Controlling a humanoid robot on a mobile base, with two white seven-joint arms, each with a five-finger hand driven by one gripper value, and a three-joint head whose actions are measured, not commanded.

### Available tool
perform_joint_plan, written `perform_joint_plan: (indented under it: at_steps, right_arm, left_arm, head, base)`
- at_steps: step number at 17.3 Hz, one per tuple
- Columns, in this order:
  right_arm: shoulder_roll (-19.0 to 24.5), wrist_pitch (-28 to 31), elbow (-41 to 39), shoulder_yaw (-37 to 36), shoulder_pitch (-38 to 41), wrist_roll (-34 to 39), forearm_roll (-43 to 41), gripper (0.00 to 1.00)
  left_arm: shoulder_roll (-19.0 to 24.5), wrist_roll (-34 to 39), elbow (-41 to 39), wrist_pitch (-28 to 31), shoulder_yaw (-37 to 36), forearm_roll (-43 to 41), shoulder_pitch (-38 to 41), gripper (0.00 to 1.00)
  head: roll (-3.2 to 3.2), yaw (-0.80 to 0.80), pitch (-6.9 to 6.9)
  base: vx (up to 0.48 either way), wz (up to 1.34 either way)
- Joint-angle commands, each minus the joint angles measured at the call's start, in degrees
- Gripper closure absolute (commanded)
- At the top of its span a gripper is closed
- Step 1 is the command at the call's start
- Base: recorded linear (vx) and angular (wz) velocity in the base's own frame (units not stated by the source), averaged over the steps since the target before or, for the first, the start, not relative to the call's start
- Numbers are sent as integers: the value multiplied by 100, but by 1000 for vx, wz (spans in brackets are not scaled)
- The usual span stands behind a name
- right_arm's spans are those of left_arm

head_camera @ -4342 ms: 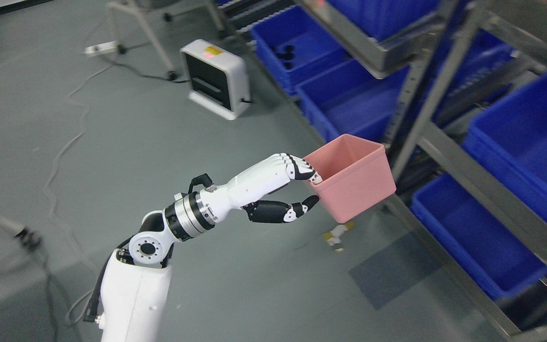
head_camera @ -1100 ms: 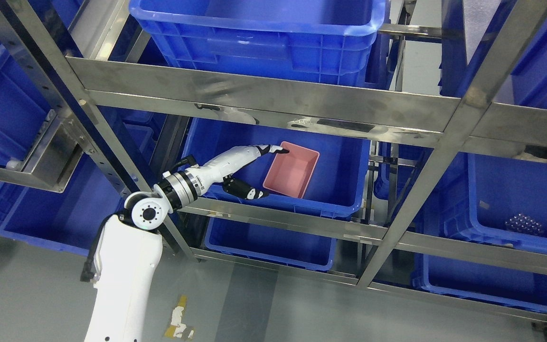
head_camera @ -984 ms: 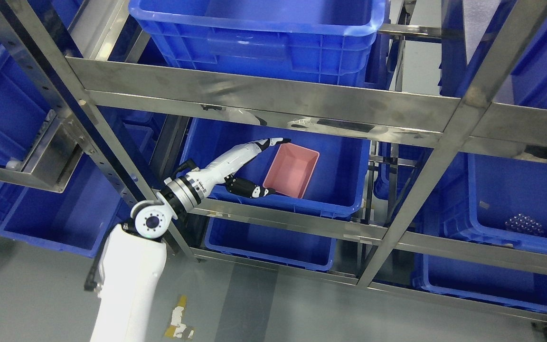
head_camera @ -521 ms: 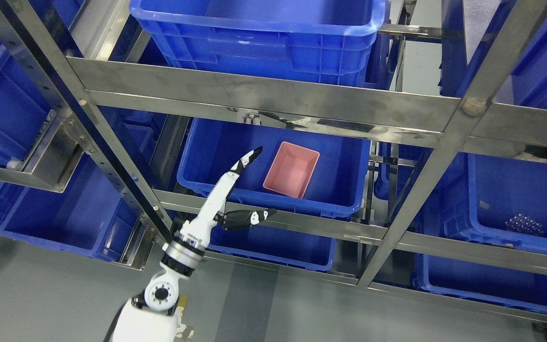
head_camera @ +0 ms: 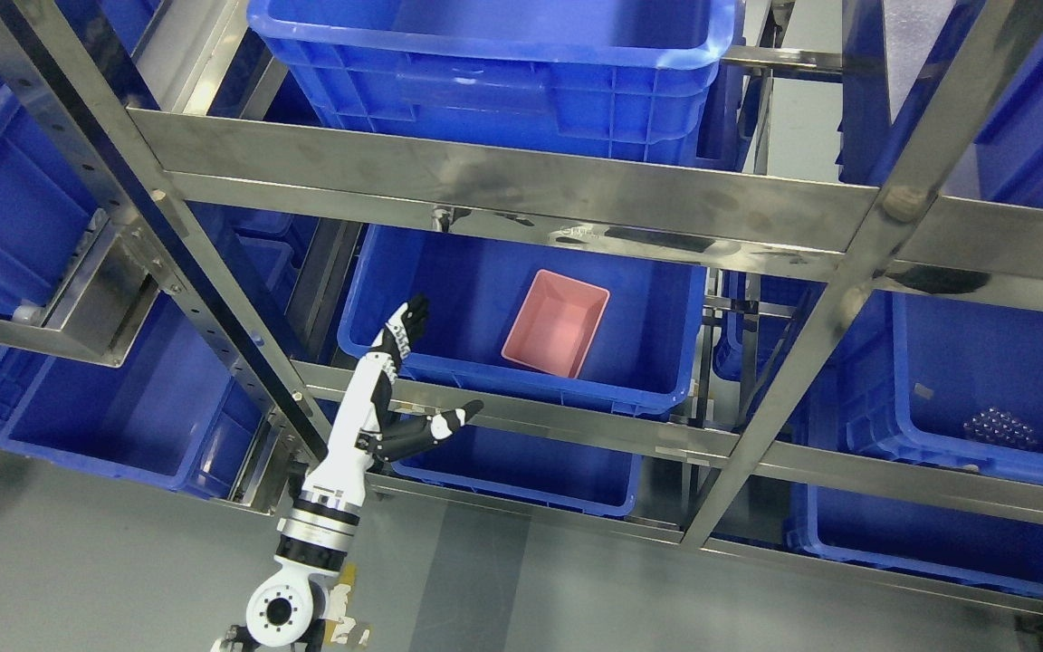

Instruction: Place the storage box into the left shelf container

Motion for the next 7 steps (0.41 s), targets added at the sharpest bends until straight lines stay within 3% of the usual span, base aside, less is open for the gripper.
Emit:
perform_joint_plan:
  at_steps: [1, 7]
  right_arm:
    - [-100, -3, -100, 0, 44, -4, -18, 0]
    - [-100, -3, -100, 0, 44, -4, -18, 0]
  left_arm:
    - [100, 5, -638, 192, 514, 297, 127, 0]
    - [100, 5, -638, 201, 514, 297, 127, 0]
  head:
    - [0, 0, 0]
    - [0, 0, 0]
  base:
    - [0, 0]
    - [0, 0]
